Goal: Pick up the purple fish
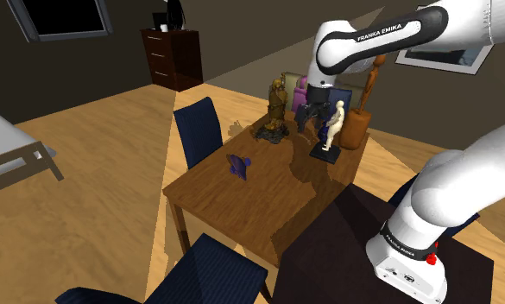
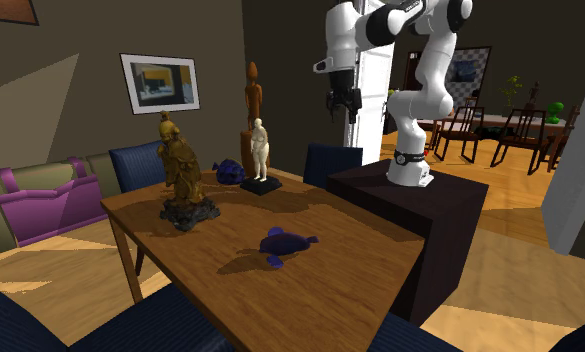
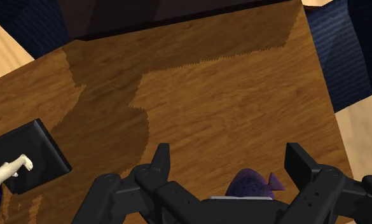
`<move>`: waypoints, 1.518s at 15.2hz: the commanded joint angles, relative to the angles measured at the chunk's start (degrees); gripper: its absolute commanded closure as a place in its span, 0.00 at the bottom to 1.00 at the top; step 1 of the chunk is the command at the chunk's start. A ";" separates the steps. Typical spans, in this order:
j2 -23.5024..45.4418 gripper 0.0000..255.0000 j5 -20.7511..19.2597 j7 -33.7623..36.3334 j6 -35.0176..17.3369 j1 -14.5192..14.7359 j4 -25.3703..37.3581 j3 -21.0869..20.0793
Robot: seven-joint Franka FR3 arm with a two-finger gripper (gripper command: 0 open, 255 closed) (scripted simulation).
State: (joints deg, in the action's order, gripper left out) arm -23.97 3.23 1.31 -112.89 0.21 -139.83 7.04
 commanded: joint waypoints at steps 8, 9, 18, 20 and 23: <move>19.39 0.00 9.78 -5.15 -15.91 2.00 4.88 2.31; 21.64 0.00 11.23 -6.04 -17.18 2.13 5.90 2.44; 41.92 0.00 24.92 -14.17 -24.37 0.69 18.89 0.64; 46.37 0.00 27.42 -15.48 -25.12 -0.16 22.64 -0.29; 53.03 0.00 30.51 -16.89 -25.81 -1.50 28.81 -1.75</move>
State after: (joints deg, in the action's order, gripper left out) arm 26.53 32.50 -15.24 -138.15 -1.01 -113.16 5.95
